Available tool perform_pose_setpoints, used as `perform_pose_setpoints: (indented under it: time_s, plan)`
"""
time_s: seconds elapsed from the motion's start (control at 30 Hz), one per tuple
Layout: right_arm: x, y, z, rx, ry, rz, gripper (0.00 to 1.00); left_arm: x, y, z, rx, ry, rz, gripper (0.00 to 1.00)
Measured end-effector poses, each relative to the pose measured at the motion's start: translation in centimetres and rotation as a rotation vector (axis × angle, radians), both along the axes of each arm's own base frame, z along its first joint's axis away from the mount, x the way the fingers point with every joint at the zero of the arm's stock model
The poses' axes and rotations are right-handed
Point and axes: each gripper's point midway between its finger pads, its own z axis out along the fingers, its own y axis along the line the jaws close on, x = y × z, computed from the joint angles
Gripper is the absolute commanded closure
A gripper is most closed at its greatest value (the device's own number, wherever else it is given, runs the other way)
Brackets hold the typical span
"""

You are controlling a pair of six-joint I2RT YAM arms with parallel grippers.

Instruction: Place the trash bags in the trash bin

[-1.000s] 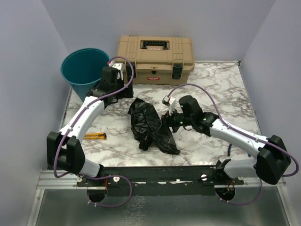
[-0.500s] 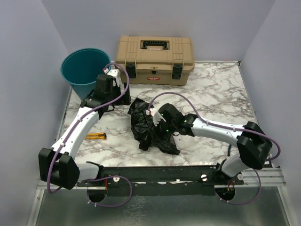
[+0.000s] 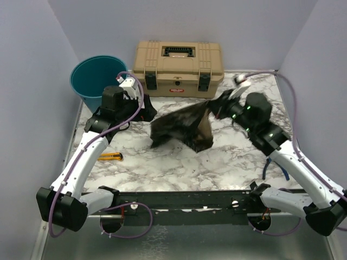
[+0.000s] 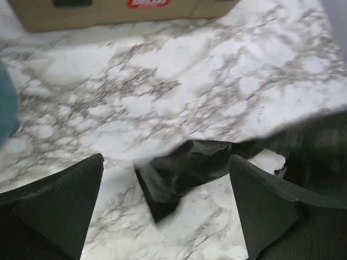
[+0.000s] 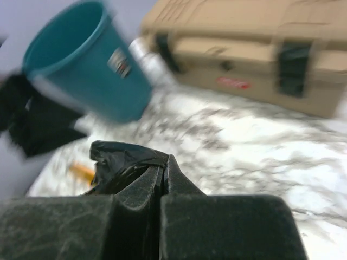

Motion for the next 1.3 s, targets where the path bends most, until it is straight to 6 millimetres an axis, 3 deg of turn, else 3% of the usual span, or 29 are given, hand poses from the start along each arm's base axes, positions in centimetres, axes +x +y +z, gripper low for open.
perform_pose_setpoints:
  time_s: [0.1, 0.13, 0.2, 0.3, 0.37, 0.47, 0.57, 0.7, 0.83, 1.03, 1.3]
  plan:
    - [4.9, -4.7, 2.7, 0.061, 0.035, -0.200, 0.99, -0.4, -1.3, 2.2, -0.070, -0.049, -0.054, 0.01]
    - [5.9, -5.1, 3.1, 0.076, 0.047, -0.229, 1.00, -0.6, -1.7, 2.8, -0.088, -0.062, -0.071, 0.01]
    - [6.9, -4.7, 1.2, 0.079, 0.110, -0.246, 1.00, -1.2, -2.6, 3.6, -0.112, -0.081, -0.109, 0.01]
    - [6.5, -4.7, -3.7, 0.044, 0.249, -0.266, 1.00, -2.6, -4.5, 4.4, -0.133, -0.099, -0.178, 0.01]
    - [6.0, -4.8, -5.1, 0.035, 0.299, -0.274, 1.00, -4.0, -6.6, 4.9, -0.146, -0.108, -0.250, 0.01]
    - [5.7, -4.9, -4.8, 0.054, 0.309, -0.279, 1.00, -6.8, -10.6, 4.6, -0.155, -0.099, -0.369, 0.01]
    - [5.4, -5.0, -4.0, 0.074, 0.296, -0.278, 1.00, -8.7, -13.7, 2.8, -0.150, -0.054, -0.448, 0.01]
    - [5.1, -5.1, -3.6, 0.080, 0.294, -0.279, 1.00, -9.8, -15.0, 0.0, -0.112, 0.005, -0.464, 0.01]
    - [5.0, -5.2, -3.6, 0.074, 0.303, -0.280, 1.00, -10.6, -16.4, -1.2, -0.073, 0.009, -0.476, 0.01]
    - [4.9, -4.9, -2.5, 0.087, 0.289, -0.261, 1.00, -9.7, -17.6, -4.2, 0.050, -0.013, -0.479, 0.01]
    - [4.6, -4.5, -1.9, 0.097, 0.286, -0.235, 1.00, -5.5, -17.4, -6.5, 0.246, -0.108, -0.393, 0.03]
